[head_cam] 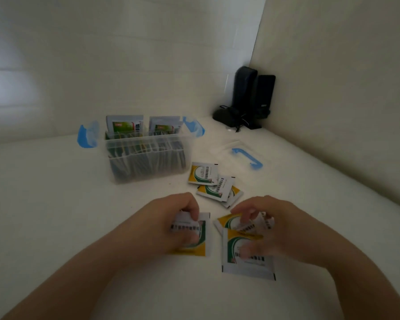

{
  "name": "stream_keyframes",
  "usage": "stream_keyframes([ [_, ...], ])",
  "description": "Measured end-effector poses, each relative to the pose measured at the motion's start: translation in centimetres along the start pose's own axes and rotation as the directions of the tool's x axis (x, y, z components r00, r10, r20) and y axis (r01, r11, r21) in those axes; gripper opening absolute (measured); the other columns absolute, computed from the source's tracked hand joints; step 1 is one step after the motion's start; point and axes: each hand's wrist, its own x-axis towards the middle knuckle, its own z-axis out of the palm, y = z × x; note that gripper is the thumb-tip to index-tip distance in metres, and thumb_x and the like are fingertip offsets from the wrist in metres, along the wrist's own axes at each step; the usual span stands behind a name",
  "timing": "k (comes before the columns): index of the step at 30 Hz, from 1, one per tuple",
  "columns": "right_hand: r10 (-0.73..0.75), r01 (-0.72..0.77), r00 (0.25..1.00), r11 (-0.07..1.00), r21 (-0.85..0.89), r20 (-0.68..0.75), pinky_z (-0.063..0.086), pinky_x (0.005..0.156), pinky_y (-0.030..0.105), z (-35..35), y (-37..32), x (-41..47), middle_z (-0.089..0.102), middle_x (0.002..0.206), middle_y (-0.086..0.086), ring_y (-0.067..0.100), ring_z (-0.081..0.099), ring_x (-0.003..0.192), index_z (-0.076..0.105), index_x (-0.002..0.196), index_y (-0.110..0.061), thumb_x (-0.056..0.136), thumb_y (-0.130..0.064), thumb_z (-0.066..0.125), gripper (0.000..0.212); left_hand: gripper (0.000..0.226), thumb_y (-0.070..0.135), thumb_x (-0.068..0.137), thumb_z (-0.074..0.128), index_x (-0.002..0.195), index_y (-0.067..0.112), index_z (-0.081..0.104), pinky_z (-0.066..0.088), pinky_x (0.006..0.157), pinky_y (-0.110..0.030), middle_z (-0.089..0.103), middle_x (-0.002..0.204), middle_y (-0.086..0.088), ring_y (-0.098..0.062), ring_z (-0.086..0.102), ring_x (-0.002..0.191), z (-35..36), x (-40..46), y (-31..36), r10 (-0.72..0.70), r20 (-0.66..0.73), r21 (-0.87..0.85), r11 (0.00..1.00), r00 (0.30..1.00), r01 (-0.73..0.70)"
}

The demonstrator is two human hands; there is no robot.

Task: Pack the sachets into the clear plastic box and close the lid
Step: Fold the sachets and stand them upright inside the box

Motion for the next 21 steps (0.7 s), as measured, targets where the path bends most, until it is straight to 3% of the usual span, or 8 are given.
stream_keyframes([
  [4, -0.039, 0.042, 0.999, 0.994, -0.097, 0.034, 0.043, 0.071, 0.006, 0.6, -0.2, 0.1, 0.049, 0.095, -0.032, -0.016, 0.049, 0.089, 0.037, 0.094, -0.071, 0.057, -0.050, 0.078, 0.059, 0.030, 0.015, 0.082, 0.062, 0.083, 0.044, 0.056, 0.045, 0.075, -0.011, 0.059, 0.098, 0.021, 0.004, 0.055, 0.095, -0.1, 0.4, -0.8, 0.003, -0.146, -0.141, 0.990, 0.989, -0.024],
  [8, -0.061, 0.062, 0.998, 0.997, -0.041, 0.033, 0.044, 0.064, 0.003, 1.2, -0.5, 0.1, 0.047, 0.090, -0.034, -0.021, 0.047, 0.086, 0.039, 0.094, -0.070, 0.066, -0.041, 0.075, 0.054, 0.045, -0.002, 0.084, 0.050, 0.086, 0.041, 0.061, 0.045, 0.067, -0.002, 0.058, 0.107, 0.020, 0.005, 0.056, 0.099, 0.2, 0.7, -1.1, -0.041, -0.125, -0.247, 0.969, 0.991, 0.009],
  [14, -0.070, 0.101, 0.986, 0.974, 0.205, -0.154, 0.043, 0.057, 0.008, 0.9, -0.6, 0.8, 0.050, 0.065, -0.008, -0.001, 0.050, 0.059, 0.063, 0.082, -0.037, 0.079, -0.014, 0.066, 0.023, 0.050, -0.001, 0.084, 0.052, 0.088, 0.048, 0.061, 0.047, 0.073, -0.003, 0.057, 0.112, 0.021, 0.000, 0.056, 0.105, 0.3, 1.0, -1.2, -0.014, -0.113, -0.249, 0.968, 0.993, -0.015],
  [16, -0.023, 0.098, 0.987, 0.872, 0.480, -0.159, 0.050, 0.060, 0.015, 0.7, -0.7, 0.8, 0.064, 0.073, 0.005, 0.009, 0.063, 0.068, 0.065, 0.081, -0.026, 0.080, -0.006, 0.065, 0.020, 0.044, 0.005, 0.086, 0.054, 0.087, 0.049, 0.059, 0.046, 0.072, -0.001, 0.056, 0.110, 0.024, 0.001, 0.055, 0.103, 0.4, 1.1, -1.4, -0.013, -0.138, -0.205, 0.979, 0.990, -0.016],
  [18, 0.001, 0.114, 0.987, 0.697, 0.708, -0.160, 0.051, 0.053, 0.017, 0.4, -0.8, 0.8, 0.071, 0.073, 0.005, 0.015, 0.068, 0.068, 0.060, 0.078, -0.018, 0.077, -0.004, 0.064, 0.014, 0.038, 0.009, 0.087, 0.054, 0.088, 0.046, 0.060, 0.046, 0.070, -0.001, 0.057, 0.109, 0.023, -0.001, 0.055, 0.103, 0.4, 1.0, -1.4, -0.029, -0.168, -0.206, 0.978, 0.985, -0.006],
  [21, 0.059, 0.153, 0.975, 0.529, 0.835, -0.216, 0.045, 0.045, 0.019, 0.8, -0.8, 1.0, 0.070, 0.070, 0.005, 0.016, 0.063, 0.060, 0.050, 0.076, -0.012, 0.077, -0.003, 0.062, 0.015, 0.025, 0.023, 0.088, 0.053, 0.088, 0.048, 0.061, 0.048, 0.070, -0.005, 0.060, 0.105, 0.021, 0.002, 0.058, 0.099, 0.5, 1.0, -1.1, -0.037, -0.188, -0.256, 0.967, 0.982, -0.013],
])
